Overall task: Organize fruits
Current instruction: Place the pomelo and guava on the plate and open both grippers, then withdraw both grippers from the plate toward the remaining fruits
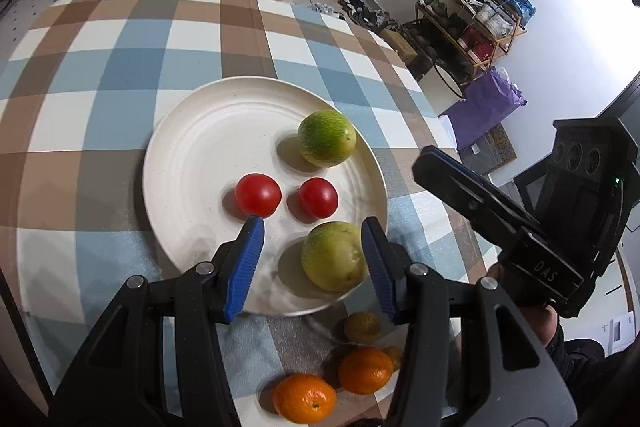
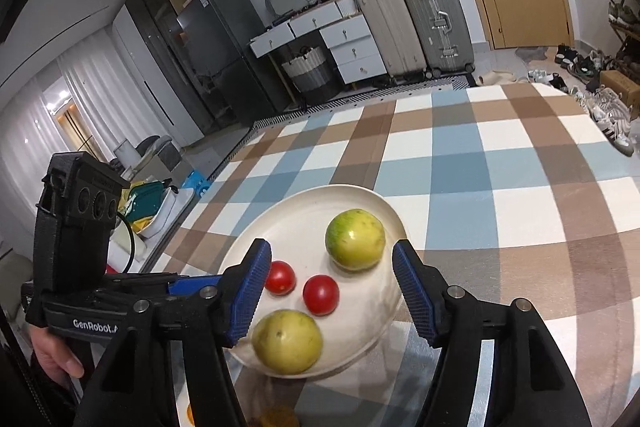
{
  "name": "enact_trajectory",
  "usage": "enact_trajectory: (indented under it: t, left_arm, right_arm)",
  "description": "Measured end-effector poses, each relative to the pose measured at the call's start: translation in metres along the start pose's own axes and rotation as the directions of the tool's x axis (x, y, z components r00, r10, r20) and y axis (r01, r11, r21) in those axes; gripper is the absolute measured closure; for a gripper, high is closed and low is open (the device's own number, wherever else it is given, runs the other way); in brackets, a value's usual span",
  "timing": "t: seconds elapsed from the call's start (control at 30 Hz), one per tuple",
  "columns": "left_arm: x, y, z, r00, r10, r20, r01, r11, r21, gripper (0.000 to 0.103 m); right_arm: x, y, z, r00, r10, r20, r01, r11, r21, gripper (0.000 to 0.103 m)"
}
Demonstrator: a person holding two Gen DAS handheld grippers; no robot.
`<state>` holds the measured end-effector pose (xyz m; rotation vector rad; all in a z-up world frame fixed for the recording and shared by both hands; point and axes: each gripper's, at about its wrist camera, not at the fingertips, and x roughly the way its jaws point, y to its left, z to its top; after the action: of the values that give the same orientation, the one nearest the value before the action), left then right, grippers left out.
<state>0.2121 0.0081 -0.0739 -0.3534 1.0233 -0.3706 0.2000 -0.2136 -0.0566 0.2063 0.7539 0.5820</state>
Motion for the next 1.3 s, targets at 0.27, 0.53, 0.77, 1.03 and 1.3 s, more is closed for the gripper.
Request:
enact_trajectory:
  t: [0.27,0.53,0.77,1.03,1.3]
  left_arm:
    - [-0.03,-0.007,-0.016,0.998,0.041,0.047,-0.042,0.999,0.018,0.052]
    - [-0.06,-0.013,-0.041,0.993,0.07,0.1,-0.073,0.997,0.025,0.041]
    - [-0.081,-0.019,-0.063,0.984,0.099,0.145,-0.106,0.993,0.042,0.03]
    - [-0.101,-0.02,-0.086,0.973,0.119,0.2,-0.13,0.991,0.043,0.022]
    - [-0.108,-0.014,-0.115,0.967,0.147,0.211,-0.157,0.987,0.035,0.015]
  right_arm:
    - [-0.027,0.015,-0.007,0.999,-0.001,0.033,0.001,1.0,-0.024,0.035]
    - [-0.055,0.034,-0.017,0.997,0.002,0.076,0.003,0.998,-0.067,0.025]
    - [-0.076,0.048,-0.029,0.994,0.008,0.112,0.003,0.995,-0.097,0.015]
    - [-0.095,0.063,-0.05,0.991,0.018,0.135,0.002,0.989,-0.151,0.009]
    - [-0.099,0.072,-0.074,0.994,0.021,0.111,-0.001,0.984,-0.176,0.005]
